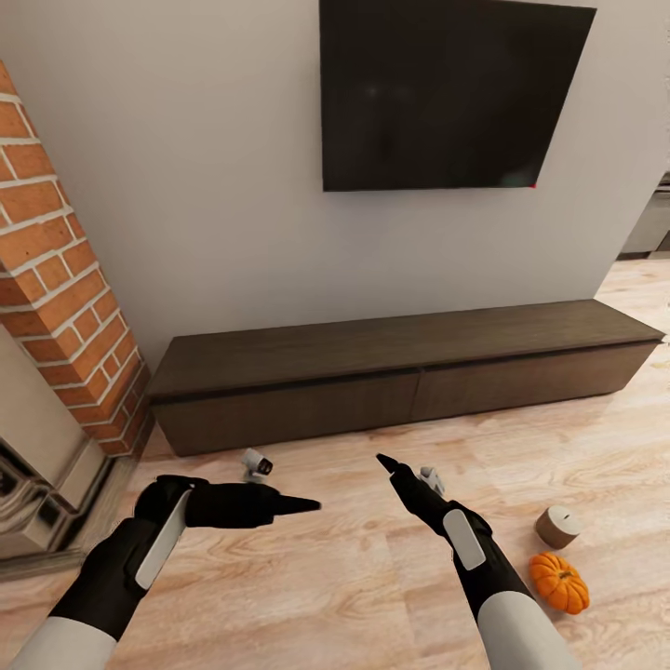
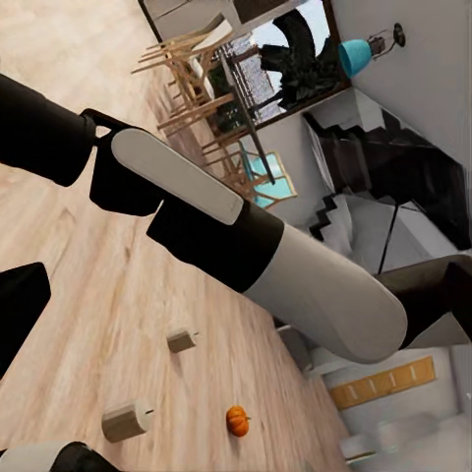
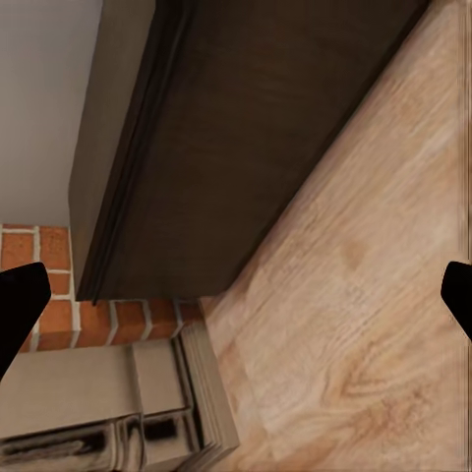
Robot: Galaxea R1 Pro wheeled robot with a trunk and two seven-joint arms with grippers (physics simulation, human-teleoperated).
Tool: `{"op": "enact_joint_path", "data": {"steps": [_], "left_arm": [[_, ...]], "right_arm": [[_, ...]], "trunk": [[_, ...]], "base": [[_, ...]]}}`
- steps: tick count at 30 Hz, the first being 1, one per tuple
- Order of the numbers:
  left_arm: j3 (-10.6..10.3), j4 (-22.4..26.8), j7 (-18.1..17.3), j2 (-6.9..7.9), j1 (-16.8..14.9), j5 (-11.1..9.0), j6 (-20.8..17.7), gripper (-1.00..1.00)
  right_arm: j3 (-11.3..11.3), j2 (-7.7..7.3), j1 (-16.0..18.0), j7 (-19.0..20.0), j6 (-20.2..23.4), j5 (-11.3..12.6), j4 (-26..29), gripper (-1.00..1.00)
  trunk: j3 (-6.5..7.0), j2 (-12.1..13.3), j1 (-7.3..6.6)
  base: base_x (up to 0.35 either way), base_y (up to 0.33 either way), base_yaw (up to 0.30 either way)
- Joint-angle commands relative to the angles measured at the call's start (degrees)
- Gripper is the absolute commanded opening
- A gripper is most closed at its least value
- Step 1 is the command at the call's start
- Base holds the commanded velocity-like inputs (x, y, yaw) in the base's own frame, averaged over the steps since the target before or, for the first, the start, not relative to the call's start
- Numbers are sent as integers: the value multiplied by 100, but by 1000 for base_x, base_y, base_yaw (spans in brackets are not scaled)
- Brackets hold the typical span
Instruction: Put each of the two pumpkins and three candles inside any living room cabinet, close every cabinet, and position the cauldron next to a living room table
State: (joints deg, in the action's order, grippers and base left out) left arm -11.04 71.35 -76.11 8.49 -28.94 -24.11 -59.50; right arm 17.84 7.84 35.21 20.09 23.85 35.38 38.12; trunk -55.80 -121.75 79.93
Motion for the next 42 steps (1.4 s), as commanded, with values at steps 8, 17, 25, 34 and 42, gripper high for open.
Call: {"op": "enact_joint_path", "data": {"steps": [8,17,25,34,42], "left_arm": [[3,26,-27,-16,12,-39,-50,100],[21,-3,-52,15,17,-67,-50,100],[22,-19,-47,12,18,-68,-50,100],[19,-23,-44,12,20,-64,-50,100],[14,-28,-44,12,18,-60,-50,100]], "right_arm": [[32,11,5,36,3,37,2,100],[27,20,4,64,-28,39,10,100],[-3,16,4,100,-37,69,11,100],[-9,16,4,124,-46,107,19,100],[-10,16,4,126,-46,109,13,100]], "trunk": [[-5,-2,-1],[-5,-2,-1],[-5,-2,-1],[-5,-2,-1],[-5,-2,-1]], "base": [[33,-163,0],[206,78,0],[289,202,0],[227,154,0],[81,9,0]]}}
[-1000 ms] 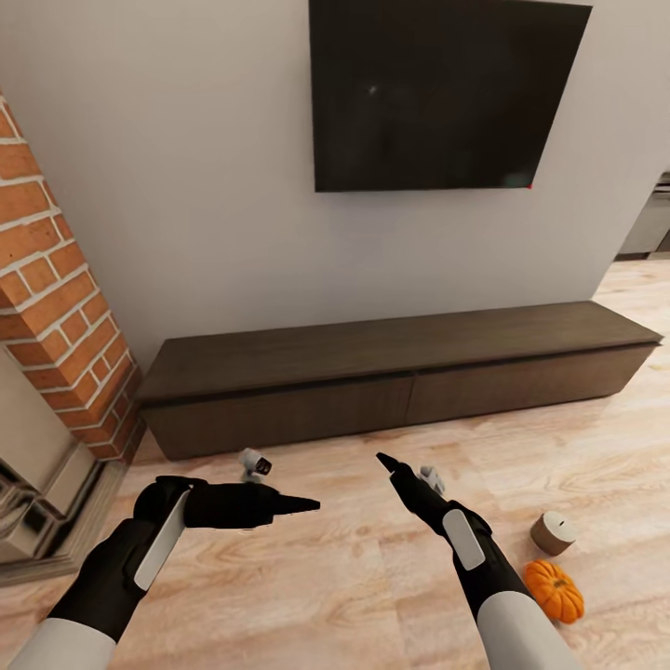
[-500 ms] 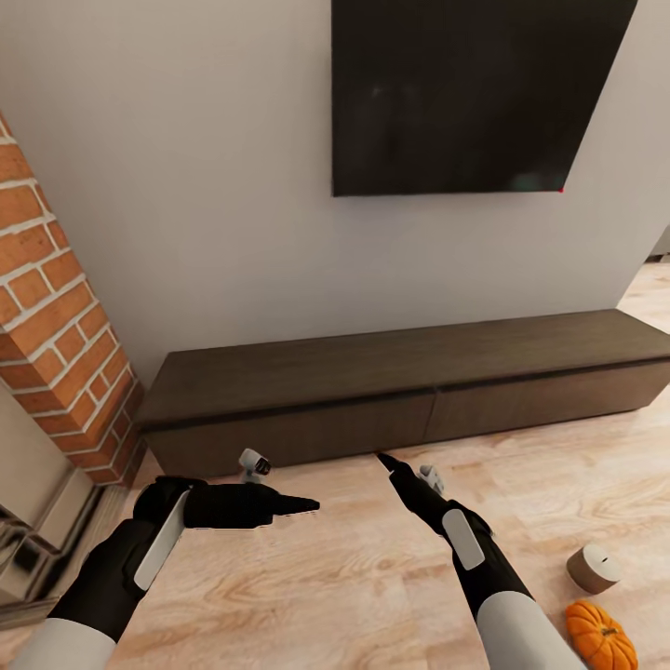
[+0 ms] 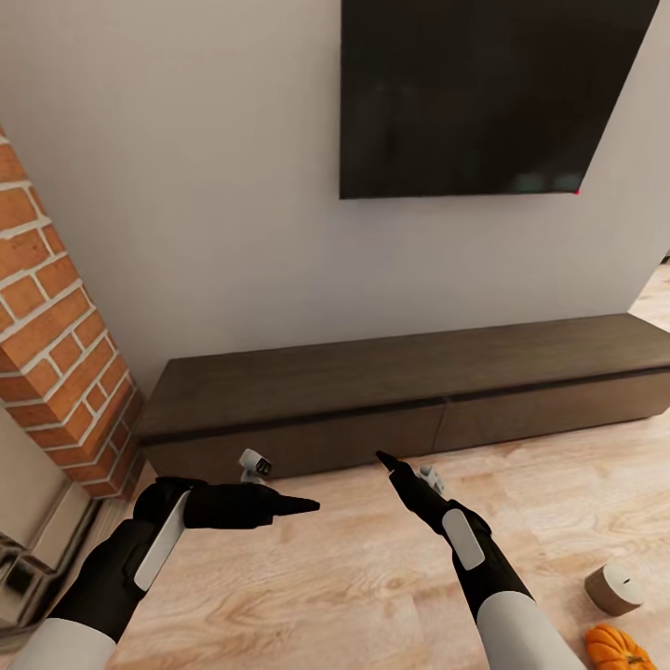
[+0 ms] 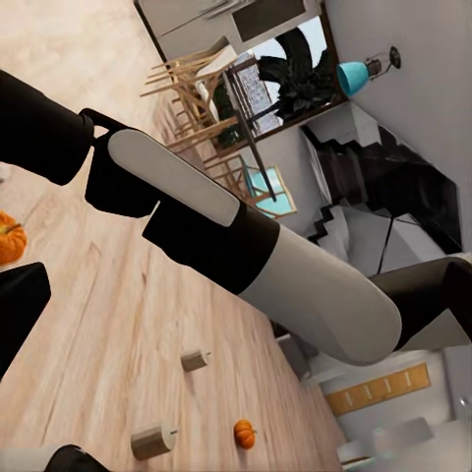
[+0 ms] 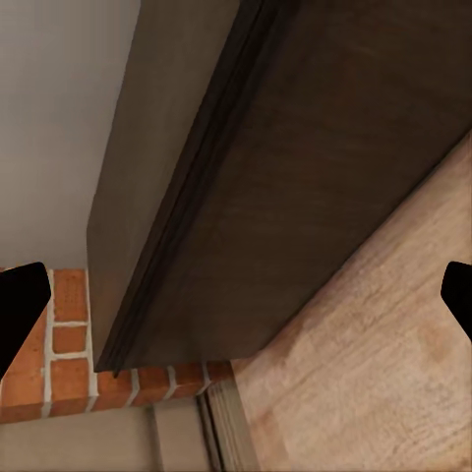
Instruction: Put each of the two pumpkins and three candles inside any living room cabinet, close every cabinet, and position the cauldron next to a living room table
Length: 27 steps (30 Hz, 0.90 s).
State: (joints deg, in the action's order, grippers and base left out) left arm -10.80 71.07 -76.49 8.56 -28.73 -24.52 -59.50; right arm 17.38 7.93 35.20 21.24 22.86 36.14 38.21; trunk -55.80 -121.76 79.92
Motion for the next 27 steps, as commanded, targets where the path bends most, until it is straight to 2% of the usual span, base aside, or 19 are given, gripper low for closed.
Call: {"op": "enact_joint_path", "data": {"steps": [1,8,18,27], "left_arm": [[-10,-2,-7,5,-4,-18,-50,100],[-10,-12,-7,5,-3,-19,-50,100],[-10,-19,1,-2,-4,-4,-50,100],[-10,-23,-5,2,-6,-23,-50,100]], "right_arm": [[37,7,4,12,53,33,3,100],[40,6,4,12,52,35,5,100],[37,6,4,17,58,39,9,100],[37,7,4,20,55,41,9,100]], "trunk": [[-5,-2,0],[-5,-2,0],[-5,-2,0],[-5,-2,0]], "base": [[109,-107,0],[96,-131,0],[27,-20,0],[189,-133,0]]}}
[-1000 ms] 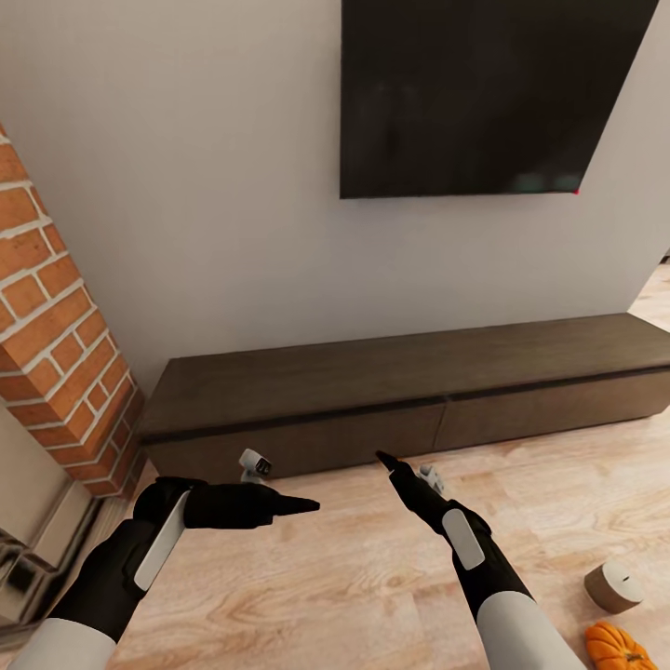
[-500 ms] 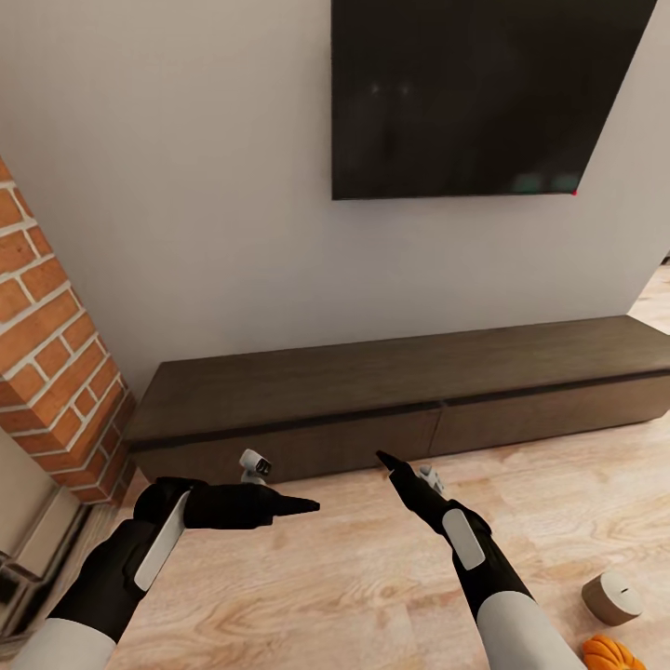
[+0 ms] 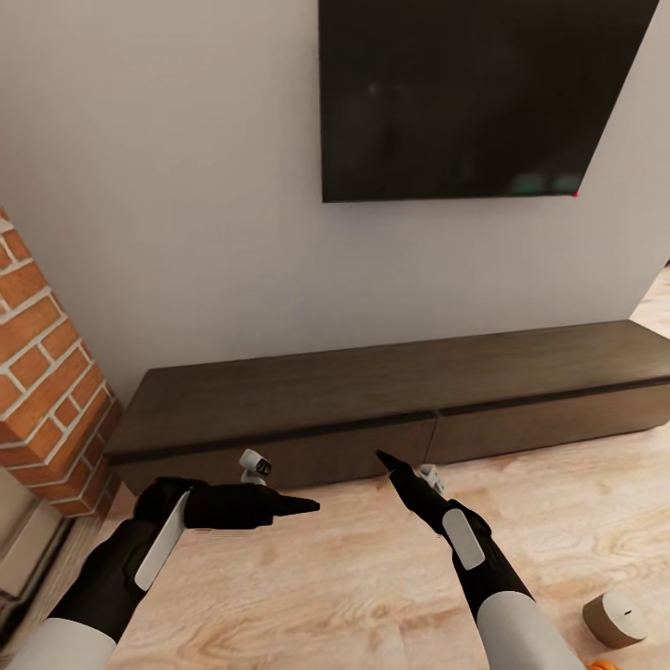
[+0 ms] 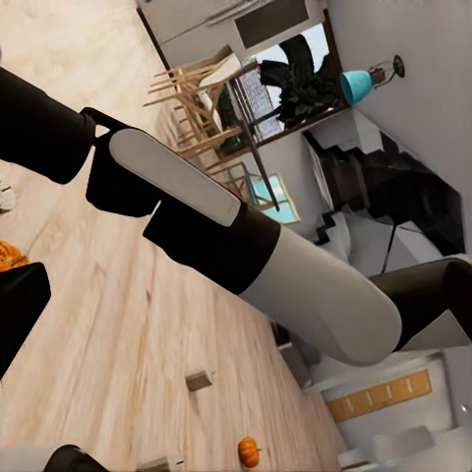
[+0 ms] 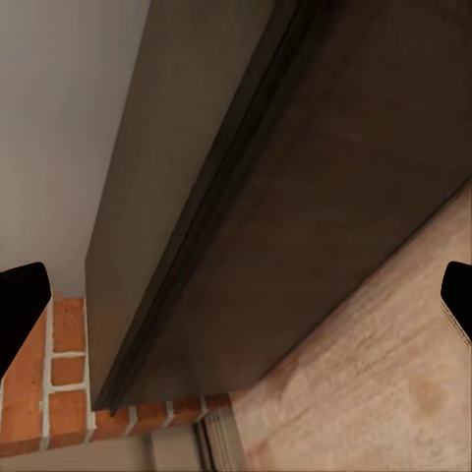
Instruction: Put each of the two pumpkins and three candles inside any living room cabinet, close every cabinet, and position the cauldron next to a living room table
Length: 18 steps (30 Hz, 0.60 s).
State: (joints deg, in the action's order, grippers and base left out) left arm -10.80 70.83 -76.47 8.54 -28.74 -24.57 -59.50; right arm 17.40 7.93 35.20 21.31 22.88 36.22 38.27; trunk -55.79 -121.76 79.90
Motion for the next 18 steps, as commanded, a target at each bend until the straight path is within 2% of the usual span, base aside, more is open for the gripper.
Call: {"op": "enact_joint_path", "data": {"steps": [1,6,15,18], "left_arm": [[-9,1,-7,6,-6,-19,-50,100],[-9,1,-8,7,-4,-21,-50,100],[-9,7,-8,8,-1,-18,-50,100],[-6,9,-11,11,-3,-21,-50,100]], "right_arm": [[35,7,4,13,53,34,2,100],[35,7,4,13,57,34,2,100],[88,7,4,19,56,46,-25,100],[122,7,1,62,57,157,-46,100]], "trunk": [[-5,-2,1],[-5,-2,1],[-5,-2,1],[-5,-2,1]], "base": [[222,-173,0],[142,-122,0],[23,-20,0],[3,-3,0]]}}
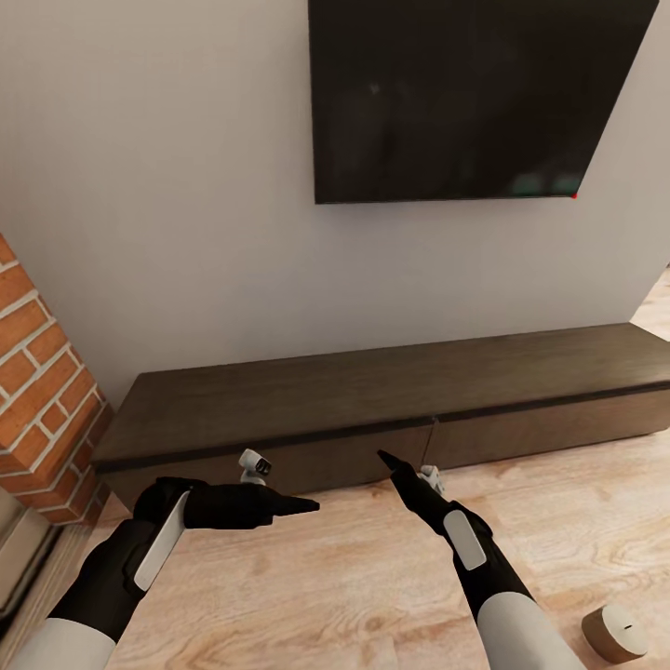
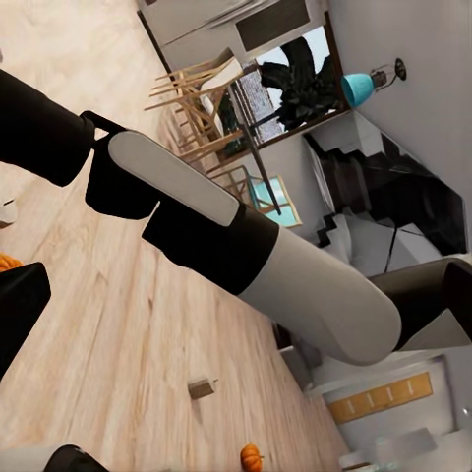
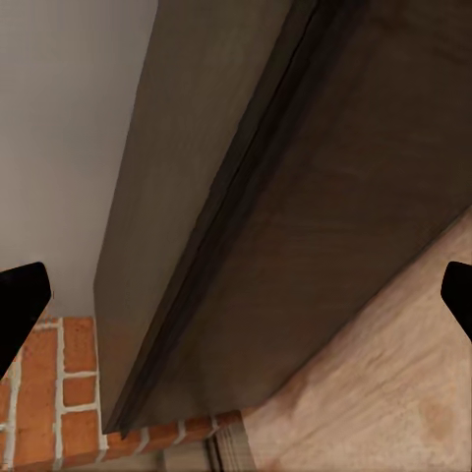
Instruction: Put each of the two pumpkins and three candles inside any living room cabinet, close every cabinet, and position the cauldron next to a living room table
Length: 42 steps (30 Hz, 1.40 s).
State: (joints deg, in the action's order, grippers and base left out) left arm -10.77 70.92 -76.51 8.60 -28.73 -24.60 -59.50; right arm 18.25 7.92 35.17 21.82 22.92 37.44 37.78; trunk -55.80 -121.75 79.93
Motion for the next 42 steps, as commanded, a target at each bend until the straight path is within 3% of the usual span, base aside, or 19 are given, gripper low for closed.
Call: {"op": "enact_joint_path", "data": {"steps": [1,5,9,23,32,42], "left_arm": [[-8,-3,-9,7,-5,-22,-50,100],[-5,-1,-12,10,-4,-25,-50,100],[-4,1,-10,10,-1,-20,-50,100],[-12,1,-2,11,-2,-1,-50,100],[-20,-6,6,2,-1,28,-50,100],[-17,-7,-3,7,-1,33,-50,100]], "right_arm": [[44,2,-1,52,57,235,-7,100],[35,-48,-15,501,119,1003,-21,100],[-1,-65,-24,787,85,1285,-18,100],[-4,-69,-28,914,55,1401,-12,100],[-24,-81,-28,1254,52,1373,9,100],[-56,-87,-32,1345,53,1367,27,100]], "trunk": [[-5,-2,-1],[-23,-42,21],[-95,-203,109],[-346,-764,416],[-508,-1125,614],[-687,-1526,834]], "base": [[1,-1,0],[0,0,0],[0,0,0],[0,0,0],[0,0,0],[0,0,0]]}}
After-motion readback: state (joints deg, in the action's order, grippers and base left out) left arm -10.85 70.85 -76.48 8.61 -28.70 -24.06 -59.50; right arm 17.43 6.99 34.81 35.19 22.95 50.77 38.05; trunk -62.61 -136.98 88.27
